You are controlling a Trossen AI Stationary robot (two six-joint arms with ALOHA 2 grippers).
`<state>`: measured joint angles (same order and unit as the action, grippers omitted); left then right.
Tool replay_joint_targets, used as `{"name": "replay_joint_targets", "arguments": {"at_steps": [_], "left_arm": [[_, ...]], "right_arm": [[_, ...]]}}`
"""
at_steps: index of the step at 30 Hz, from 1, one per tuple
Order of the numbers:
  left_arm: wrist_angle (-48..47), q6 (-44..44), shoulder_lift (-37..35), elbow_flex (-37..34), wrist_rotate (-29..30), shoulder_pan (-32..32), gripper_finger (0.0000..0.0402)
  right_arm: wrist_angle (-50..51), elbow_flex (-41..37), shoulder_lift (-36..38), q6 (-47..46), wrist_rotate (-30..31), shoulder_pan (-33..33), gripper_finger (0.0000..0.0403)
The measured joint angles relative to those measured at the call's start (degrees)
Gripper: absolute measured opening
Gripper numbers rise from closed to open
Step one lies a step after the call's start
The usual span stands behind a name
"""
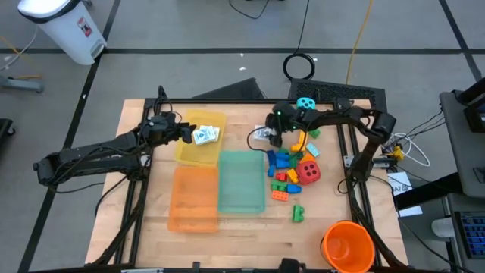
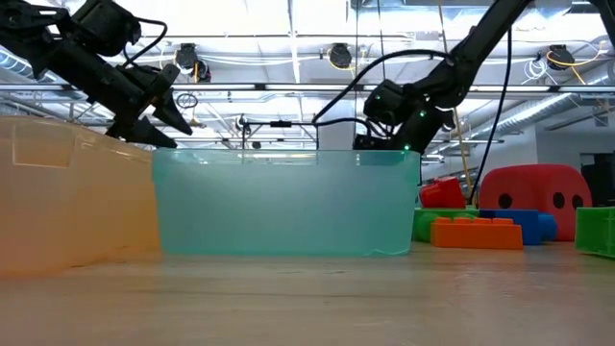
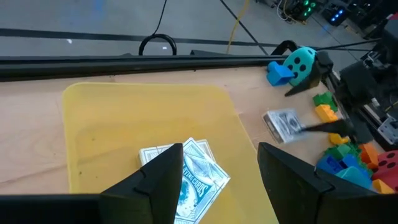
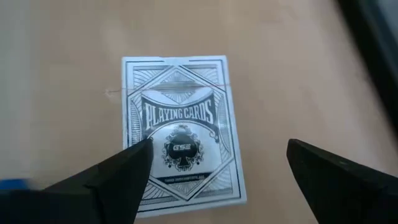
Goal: Pick & Place Toys
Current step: Put the black deck of cards into the yellow bin
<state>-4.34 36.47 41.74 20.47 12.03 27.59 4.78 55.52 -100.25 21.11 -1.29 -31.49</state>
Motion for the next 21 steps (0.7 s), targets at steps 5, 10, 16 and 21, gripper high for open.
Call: {"name": "replay_joint_targets", "arguments": {"at_steps": [5, 10, 16, 21], "left_arm": [[-0.02, 0.00, 0.00, 0.00, 0.00, 0.00, 0.0214], [-0.06, 0.00, 0.00, 0.00, -0.02, 0.00, 0.0214], [-0.06, 0.00, 0.00, 0.00, -0.04, 0.00, 0.0214], [-0.03, 0.00, 0.00, 0.00, -0.01, 0.01, 0.0214]], "right_arm": [[0.97, -0.16, 2.01, -2.06, -2.93, 0.07, 0.0357], [1.66, -0.19, 2.67, -1.54, -7.03, 0.04, 0.0357], [4.76, -0.16, 2.67, -1.82, -7.88, 0.09, 0.0357], [4.10, -1.35, 2.75, -2.12, -8.01, 0.09, 0.0357]]}}
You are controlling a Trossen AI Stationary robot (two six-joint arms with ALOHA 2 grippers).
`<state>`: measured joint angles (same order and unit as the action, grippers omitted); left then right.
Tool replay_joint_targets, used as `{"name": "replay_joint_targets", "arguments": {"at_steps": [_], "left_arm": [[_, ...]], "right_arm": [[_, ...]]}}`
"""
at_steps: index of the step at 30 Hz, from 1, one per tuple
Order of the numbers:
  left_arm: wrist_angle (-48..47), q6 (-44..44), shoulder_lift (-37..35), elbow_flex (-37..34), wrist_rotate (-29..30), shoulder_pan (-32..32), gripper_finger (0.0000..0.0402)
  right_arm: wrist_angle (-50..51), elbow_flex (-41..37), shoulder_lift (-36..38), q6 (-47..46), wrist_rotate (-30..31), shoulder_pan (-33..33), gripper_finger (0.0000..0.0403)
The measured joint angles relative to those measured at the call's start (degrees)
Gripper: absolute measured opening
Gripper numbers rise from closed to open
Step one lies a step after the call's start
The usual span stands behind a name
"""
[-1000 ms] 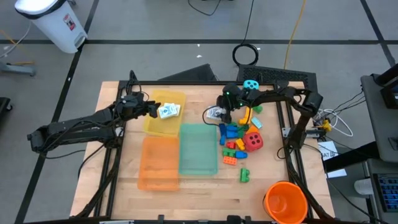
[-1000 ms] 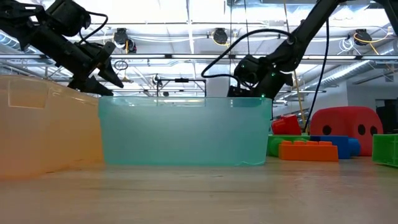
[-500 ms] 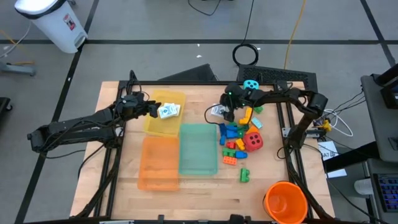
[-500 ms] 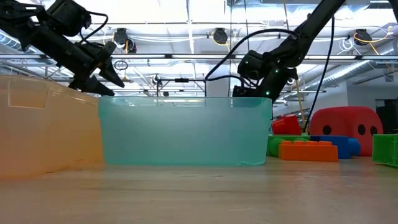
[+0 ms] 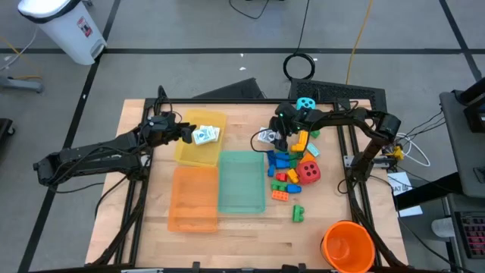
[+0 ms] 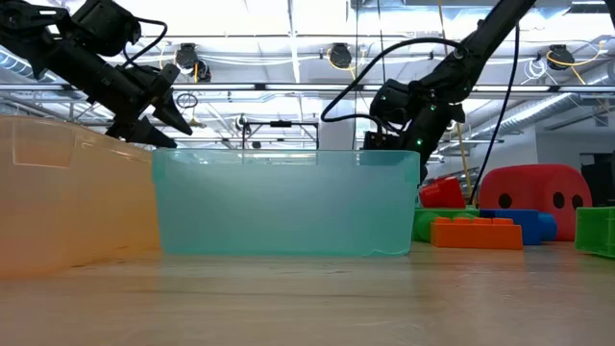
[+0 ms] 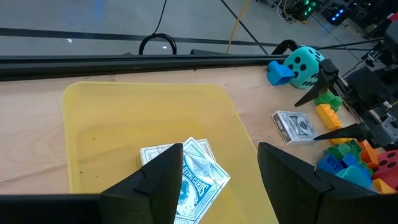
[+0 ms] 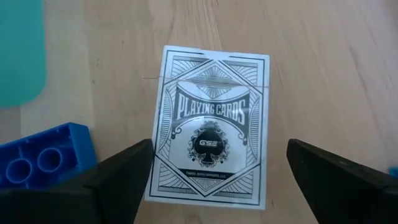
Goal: Pick & Place Toys
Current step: Put the black deck of cards into the yellow bin
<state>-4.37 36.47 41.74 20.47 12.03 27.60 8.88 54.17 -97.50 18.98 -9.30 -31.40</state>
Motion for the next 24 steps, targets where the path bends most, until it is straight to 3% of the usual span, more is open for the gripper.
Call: {"name": "replay_joint_targets", "arguments": {"at_steps": [6, 20, 24], "left_arm": [[0.00, 0.00, 0.00, 0.00, -0.02, -0.01, 0.0214], [0.23, 0.00, 0.00, 0.00, 0.01, -0.01, 0.0214], [0.23, 0.00, 0.00, 0.00, 0.01, 0.00, 0.0214]], "right_arm": [[-1.84, -3.60, -0.52, -0.41, -2.32, 0.11, 0.0357], [-4.54, -4.48, -0.35, 5.17, -3.07, 0.11, 0.0357], [-4.71, -4.48, -0.39, 5.77, -5.86, 0.07, 0.0353]]}}
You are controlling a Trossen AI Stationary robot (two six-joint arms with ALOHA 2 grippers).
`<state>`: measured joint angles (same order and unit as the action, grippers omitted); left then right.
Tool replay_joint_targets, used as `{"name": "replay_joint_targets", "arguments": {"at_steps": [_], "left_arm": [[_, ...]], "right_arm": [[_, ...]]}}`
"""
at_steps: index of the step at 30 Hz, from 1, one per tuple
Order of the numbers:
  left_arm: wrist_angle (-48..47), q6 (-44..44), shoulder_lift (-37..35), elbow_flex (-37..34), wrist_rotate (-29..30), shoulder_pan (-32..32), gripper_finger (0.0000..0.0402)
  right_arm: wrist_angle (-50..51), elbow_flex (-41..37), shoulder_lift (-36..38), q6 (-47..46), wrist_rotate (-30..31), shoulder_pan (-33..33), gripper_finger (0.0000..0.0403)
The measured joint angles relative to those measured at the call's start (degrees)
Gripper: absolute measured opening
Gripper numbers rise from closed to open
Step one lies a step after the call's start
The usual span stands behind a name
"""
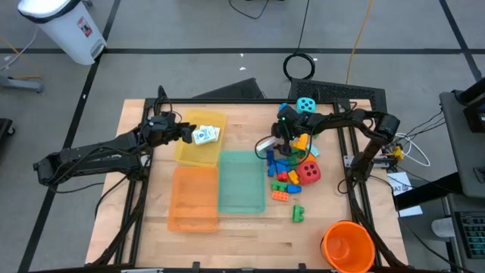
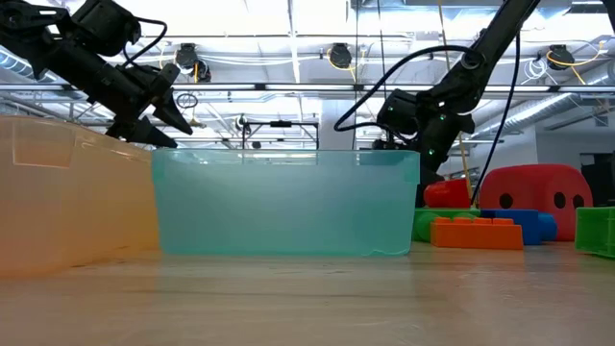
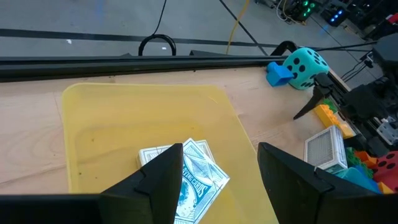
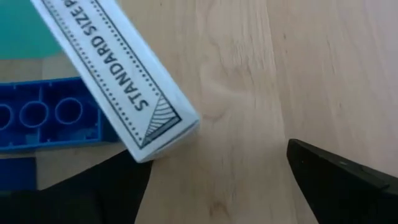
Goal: Pick & Place Toys
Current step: Put the black deck of cards into the yellow bin
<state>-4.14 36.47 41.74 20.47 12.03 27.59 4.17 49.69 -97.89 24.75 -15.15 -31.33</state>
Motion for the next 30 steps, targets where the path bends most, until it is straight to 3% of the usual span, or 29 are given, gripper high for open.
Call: {"name": "replay_joint_targets", "arguments": {"at_steps": [7, 20, 26, 30], "left_arm": [[0.00, 0.00, 0.00, -0.02, 0.00, 0.01, 0.0214], [0.02, -0.01, 0.00, -0.02, 0.02, 0.00, 0.0214], [0.11, -0.33, 0.00, -0.02, 0.04, 0.02, 0.0214], [0.11, -0.32, 0.00, -0.02, 0.07, 0.01, 0.0214]], "right_arm": [[-0.37, -0.09, -0.09, 2.56, -5.89, 0.32, 0.0298], [-3.11, -0.07, -0.09, 4.54, -5.97, 0.42, 0.0195], [-3.13, -0.04, -0.07, 5.11, -5.37, 0.42, 0.0115], [-3.35, 0.07, 0.21, 5.13, -0.19, 0.43, 0.0051]]}}
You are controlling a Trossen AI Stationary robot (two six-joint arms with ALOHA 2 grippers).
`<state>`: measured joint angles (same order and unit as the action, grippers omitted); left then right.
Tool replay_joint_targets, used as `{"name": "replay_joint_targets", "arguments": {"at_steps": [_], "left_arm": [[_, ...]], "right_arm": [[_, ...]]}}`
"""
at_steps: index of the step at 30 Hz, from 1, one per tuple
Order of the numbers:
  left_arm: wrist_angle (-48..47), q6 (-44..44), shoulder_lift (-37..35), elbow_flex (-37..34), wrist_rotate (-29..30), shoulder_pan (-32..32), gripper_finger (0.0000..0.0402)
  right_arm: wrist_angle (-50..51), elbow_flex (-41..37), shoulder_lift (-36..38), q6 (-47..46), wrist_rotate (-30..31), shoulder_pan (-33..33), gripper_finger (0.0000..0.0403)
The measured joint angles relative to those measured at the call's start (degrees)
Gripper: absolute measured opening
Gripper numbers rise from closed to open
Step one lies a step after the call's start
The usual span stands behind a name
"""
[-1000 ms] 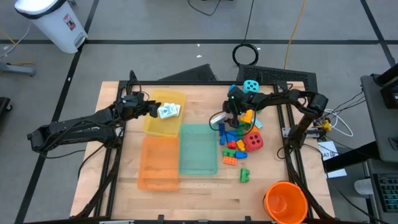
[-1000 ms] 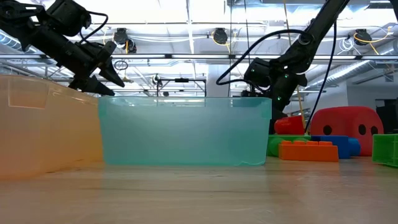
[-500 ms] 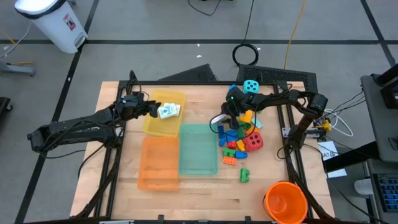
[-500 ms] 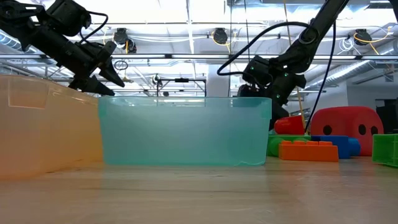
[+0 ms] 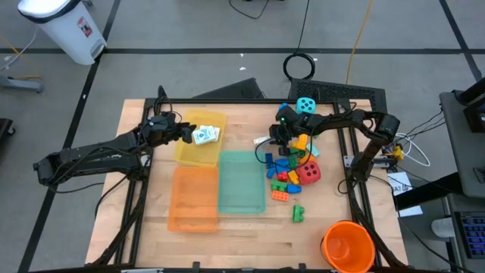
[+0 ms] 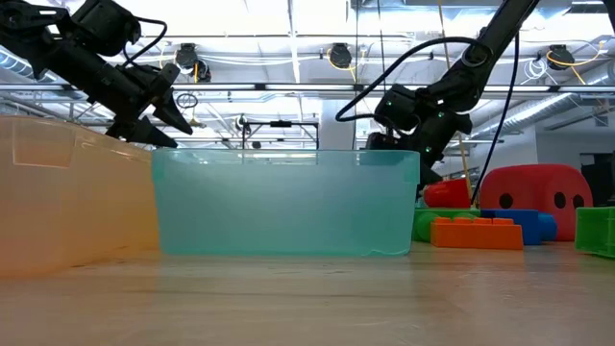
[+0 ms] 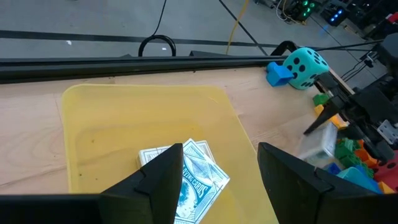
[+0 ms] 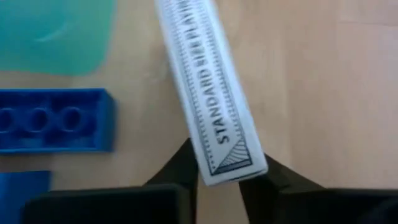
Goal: Pick & Place Toys
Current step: Put the black deck of cards into the yellow bin
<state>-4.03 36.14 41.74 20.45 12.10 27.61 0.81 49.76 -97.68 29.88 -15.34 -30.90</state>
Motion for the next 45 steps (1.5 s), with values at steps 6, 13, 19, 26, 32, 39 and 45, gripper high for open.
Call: {"name": "replay_joint_targets", "arguments": {"at_steps": [6, 13, 19, 26, 32, 39, 45], "left_arm": [[-0.03, 0.01, 0.00, 0.00, 0.39, -0.01, 0.0214], [1.42, -0.30, 0.00, -0.04, 1.25, 0.00, 0.0214], [10.79, -3.56, 1.75, -0.04, -3.60, -1.88, 0.0214], [33.98, -14.47, 14.08, -0.04, -7.14, -11.03, 0.0214], [48.16, -22.55, 25.96, 1.76, -7.15, -16.68, 0.0214], [42.80, -29.46, 37.17, 12.83, -9.06, -20.25, 0.0214], [34.54, -35.87, 43.82, 21.55, -8.85, -22.50, 0.0214]], "right_arm": [[0.68, -0.04, 2.50, 0.20, 2.88, -0.26, 0.0020], [0.59, -0.04, 12.14, -6.02, 9.33, 0.22, 0.0023], [-1.02, -0.04, 18.29, -17.26, 0.70, 0.89, 0.0021], [-4.13, -0.04, 18.19, -19.60, -1.09, 8.09, 0.0022], [-6.48, -0.04, 18.11, -20.21, 4.47, 14.45, 0.0022], [-6.81, -0.04, 18.09, -19.75, 6.34, 16.99, 0.0022], [-6.57, -0.04, 18.09, -19.77, 6.29, 17.14, 0.0022]]}}
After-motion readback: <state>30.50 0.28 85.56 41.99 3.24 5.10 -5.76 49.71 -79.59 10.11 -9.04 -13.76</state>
